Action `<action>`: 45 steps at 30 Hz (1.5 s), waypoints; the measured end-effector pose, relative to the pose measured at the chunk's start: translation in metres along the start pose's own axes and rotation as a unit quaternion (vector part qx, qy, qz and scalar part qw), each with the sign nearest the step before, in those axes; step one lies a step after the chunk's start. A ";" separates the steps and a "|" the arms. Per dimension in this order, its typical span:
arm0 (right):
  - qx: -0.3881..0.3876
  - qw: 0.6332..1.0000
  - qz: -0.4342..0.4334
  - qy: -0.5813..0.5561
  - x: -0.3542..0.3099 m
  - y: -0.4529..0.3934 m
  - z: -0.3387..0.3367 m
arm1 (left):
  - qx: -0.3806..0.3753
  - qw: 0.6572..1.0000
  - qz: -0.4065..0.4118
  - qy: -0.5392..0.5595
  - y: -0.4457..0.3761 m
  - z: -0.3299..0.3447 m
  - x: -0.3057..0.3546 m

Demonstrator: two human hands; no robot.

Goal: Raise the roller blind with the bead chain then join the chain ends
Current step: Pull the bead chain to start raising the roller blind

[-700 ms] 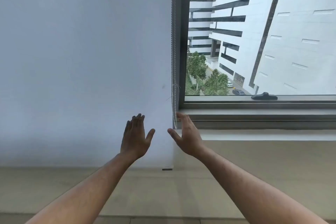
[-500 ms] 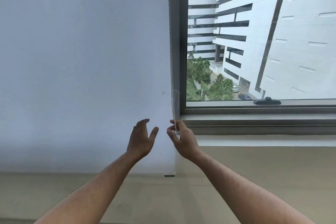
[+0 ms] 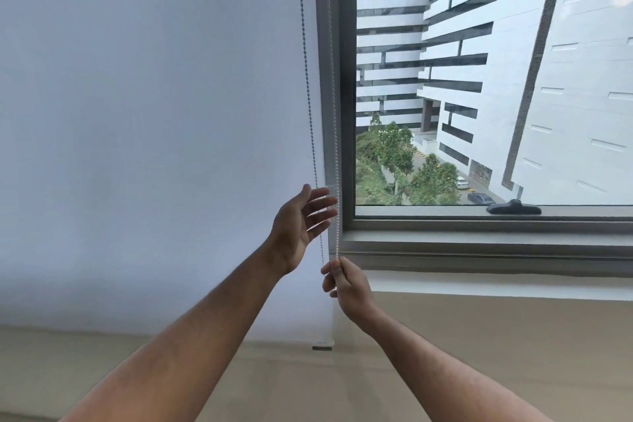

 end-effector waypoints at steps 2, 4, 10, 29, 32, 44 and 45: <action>0.015 1.000 0.002 0.002 0.006 0.000 -0.003 | 0.002 1.000 0.017 -0.013 -0.003 0.012 0.008; 0.033 0.999 -0.013 0.015 0.009 -0.002 -0.005 | 0.028 0.995 0.060 -0.072 -0.006 0.022 0.015; 0.023 0.999 -0.034 0.033 0.012 0.002 -0.002 | 0.015 0.982 0.120 -0.142 -0.008 0.049 0.032; 0.031 0.989 -0.034 -0.140 -0.096 -0.037 -0.027 | 0.033 0.973 0.182 -0.137 -0.014 0.009 0.020; -0.002 0.968 -0.057 -0.244 -0.151 -0.041 -0.020 | 0.045 0.972 0.183 -0.141 -0.016 0.010 0.018; 0.035 0.944 -0.121 -0.305 -0.230 -0.050 -0.003 | 0.007 0.974 0.187 -0.129 -0.013 0.024 0.011; 0.037 0.945 -0.130 -0.298 -0.231 -0.051 -0.003 | 0.008 0.973 0.188 -0.132 -0.014 0.024 0.011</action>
Point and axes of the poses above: each hand's wrist, its own y-axis away from the middle knuckle, its own z-axis out of the palm, x = y × z, the point moved 5 cm from there along -y, towards the middle knuckle, and after that the axes turned 7 degrees about x, right-handed, at the moved point
